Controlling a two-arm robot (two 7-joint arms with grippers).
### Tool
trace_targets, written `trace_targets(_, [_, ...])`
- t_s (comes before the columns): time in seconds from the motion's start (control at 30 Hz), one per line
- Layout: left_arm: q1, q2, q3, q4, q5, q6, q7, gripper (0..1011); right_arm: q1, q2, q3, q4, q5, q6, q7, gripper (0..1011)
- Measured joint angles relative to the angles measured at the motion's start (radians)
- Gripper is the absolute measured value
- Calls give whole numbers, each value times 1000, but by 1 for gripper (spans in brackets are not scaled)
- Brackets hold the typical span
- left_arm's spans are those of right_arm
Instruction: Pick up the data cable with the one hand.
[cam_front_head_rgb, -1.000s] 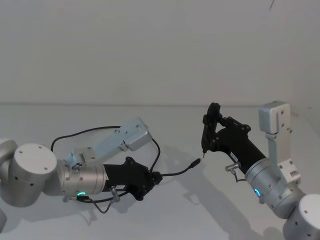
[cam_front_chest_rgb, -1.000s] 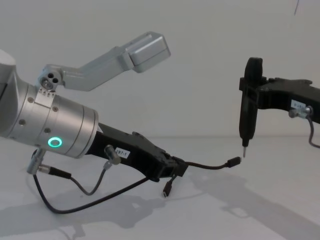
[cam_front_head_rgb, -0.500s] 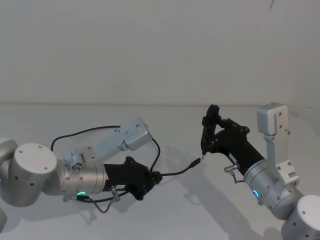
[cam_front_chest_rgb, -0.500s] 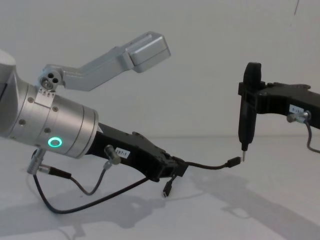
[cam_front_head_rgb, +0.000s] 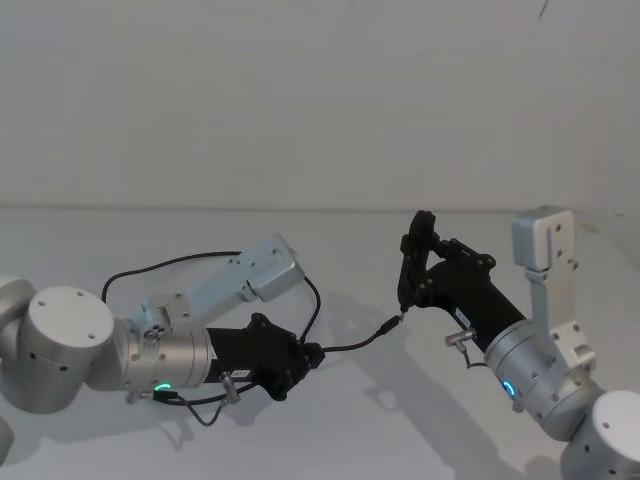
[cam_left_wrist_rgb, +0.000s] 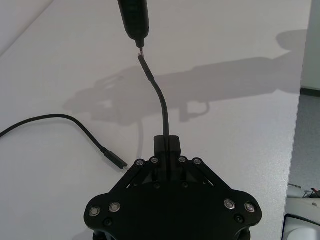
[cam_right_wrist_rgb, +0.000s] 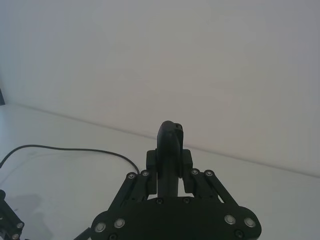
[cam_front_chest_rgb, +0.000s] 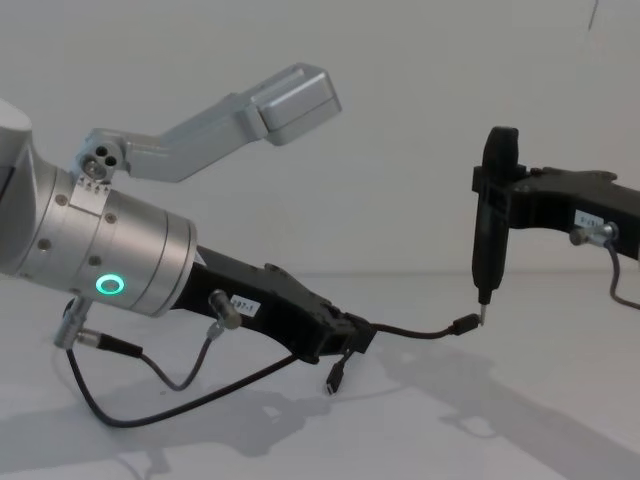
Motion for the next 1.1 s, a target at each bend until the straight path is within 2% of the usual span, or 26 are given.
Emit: trace_targets(1.1, [0,0,0,0,0,0,0,37,1,1,-5,-4,7,6,0,279])
